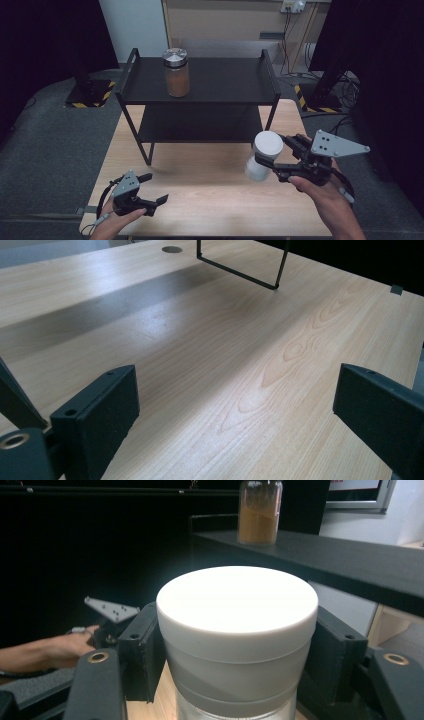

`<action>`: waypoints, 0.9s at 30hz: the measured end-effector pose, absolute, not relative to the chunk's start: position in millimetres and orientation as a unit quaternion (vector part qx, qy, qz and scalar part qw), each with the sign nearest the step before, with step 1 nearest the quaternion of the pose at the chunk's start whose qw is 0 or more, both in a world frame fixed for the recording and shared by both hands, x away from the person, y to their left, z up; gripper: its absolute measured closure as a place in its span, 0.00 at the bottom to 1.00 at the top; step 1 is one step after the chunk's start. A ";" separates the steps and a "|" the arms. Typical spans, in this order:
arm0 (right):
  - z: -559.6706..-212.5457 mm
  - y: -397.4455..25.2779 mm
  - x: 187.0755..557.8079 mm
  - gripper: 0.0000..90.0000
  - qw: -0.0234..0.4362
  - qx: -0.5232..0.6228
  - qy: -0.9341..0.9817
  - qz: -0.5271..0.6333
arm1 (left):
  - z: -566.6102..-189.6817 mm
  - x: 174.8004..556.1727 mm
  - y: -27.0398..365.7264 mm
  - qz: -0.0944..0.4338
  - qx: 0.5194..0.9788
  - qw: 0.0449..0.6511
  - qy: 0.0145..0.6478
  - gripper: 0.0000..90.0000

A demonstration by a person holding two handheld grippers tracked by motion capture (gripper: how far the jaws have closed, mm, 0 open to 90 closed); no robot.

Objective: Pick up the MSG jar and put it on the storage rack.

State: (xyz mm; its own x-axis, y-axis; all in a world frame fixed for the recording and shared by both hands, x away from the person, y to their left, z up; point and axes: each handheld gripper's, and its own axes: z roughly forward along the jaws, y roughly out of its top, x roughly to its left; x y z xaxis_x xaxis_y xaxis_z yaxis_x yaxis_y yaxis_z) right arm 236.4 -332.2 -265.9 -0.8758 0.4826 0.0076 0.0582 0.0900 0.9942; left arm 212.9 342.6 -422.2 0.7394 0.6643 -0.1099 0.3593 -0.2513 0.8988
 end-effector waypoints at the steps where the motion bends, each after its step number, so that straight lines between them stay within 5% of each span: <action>1: -263.1 -331.0 237.2 0.38 0.165 0.186 0.721 0.647 | -422.5 212.9 341.9 0.148 0.778 0.515 0.329 0.04; 27: -223.6 -320.1 265.6 0.38 0.160 0.165 0.722 0.653 | -424.9 214.7 338.0 0.142 0.785 0.508 0.325 0.04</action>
